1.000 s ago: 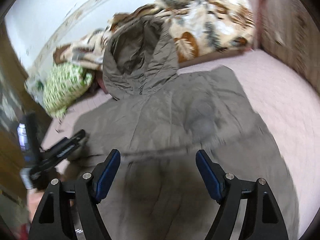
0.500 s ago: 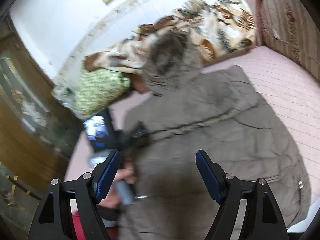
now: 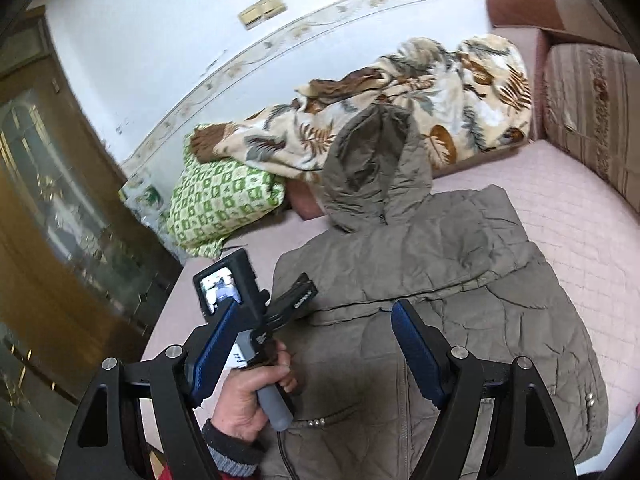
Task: Fold large clothes
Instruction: 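Open both grippers and lift them off the folded jacket, then move the right gripper to the hood and grasp its tip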
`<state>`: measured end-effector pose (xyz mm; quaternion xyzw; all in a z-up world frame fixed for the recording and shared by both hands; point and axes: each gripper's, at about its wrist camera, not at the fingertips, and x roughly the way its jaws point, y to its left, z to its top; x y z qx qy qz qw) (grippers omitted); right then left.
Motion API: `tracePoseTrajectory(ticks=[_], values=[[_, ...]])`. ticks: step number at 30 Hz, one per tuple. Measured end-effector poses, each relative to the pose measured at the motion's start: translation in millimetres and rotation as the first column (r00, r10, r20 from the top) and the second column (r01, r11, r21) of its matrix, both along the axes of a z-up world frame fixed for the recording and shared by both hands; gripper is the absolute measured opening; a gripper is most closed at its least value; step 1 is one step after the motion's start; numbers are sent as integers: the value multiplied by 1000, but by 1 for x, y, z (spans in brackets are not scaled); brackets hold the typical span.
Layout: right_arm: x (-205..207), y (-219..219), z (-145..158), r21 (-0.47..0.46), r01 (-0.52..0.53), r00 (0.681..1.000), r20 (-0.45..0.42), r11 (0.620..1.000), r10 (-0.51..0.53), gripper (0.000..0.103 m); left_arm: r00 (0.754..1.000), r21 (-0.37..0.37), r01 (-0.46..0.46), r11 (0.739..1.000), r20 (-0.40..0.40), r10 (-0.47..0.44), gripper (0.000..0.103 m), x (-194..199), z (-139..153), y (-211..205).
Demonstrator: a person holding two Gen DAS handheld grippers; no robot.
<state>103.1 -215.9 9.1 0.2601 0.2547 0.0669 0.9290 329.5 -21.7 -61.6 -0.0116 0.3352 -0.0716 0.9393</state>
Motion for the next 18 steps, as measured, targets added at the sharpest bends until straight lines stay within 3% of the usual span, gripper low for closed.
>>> tracePoseTrajectory(ticks=[7,14,18], values=[[-25,13,20,-32,43,999,-2,999,-43,81,998,39,18,999,66,-20,75,-24,11,8],[-61,39,48,-139,62,998,33,988,-57,82,993,74,7,997,114,-16,75,-45,10,27],[-57,41,50,-117,33,998,55,993,-26,82,994,114,-7,993,110,-6,75,-50,3,38]])
